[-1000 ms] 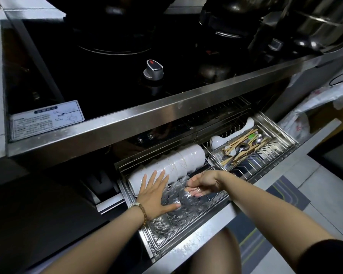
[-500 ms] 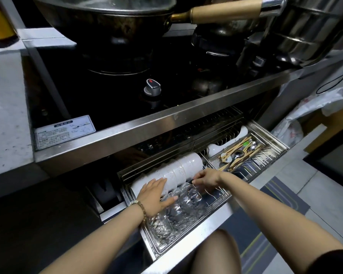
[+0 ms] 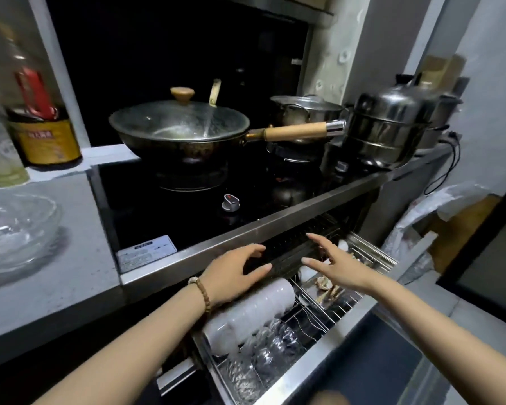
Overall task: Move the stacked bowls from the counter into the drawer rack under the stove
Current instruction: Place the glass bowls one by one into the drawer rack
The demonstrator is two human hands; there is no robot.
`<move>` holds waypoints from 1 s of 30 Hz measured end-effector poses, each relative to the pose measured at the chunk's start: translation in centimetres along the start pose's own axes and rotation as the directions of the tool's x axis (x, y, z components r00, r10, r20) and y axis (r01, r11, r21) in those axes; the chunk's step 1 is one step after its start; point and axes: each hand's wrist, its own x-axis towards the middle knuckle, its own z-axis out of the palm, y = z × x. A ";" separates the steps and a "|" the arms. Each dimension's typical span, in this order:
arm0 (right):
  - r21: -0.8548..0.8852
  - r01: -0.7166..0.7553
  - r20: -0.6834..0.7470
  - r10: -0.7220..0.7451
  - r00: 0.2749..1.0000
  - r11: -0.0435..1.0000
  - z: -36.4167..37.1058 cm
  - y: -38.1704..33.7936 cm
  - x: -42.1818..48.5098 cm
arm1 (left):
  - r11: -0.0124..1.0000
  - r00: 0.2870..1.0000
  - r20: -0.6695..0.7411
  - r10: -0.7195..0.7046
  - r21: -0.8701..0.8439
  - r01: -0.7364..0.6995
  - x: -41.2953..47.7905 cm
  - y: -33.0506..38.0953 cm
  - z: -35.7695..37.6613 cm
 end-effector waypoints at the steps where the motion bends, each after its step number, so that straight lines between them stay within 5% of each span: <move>1: -0.006 0.038 -0.022 -0.038 0.999 0.999 -0.4 -1.2 -0.1 | 1.000 0.999 -0.045 0.025 -0.003 -0.025 -0.1 0.6 -1.6; 12: -0.029 0.381 -0.064 -0.382 0.922 0.924 0.7 -16.7 1.8 | 0.985 0.946 -0.318 0.055 0.171 0.001 -5.4 -0.4 -16.9; 30: 0.049 0.552 0.198 -0.550 0.812 0.832 13.9 -32.4 6.7 | 0.915 0.817 -0.480 -0.321 0.067 0.398 -18.4 -13.6 -26.4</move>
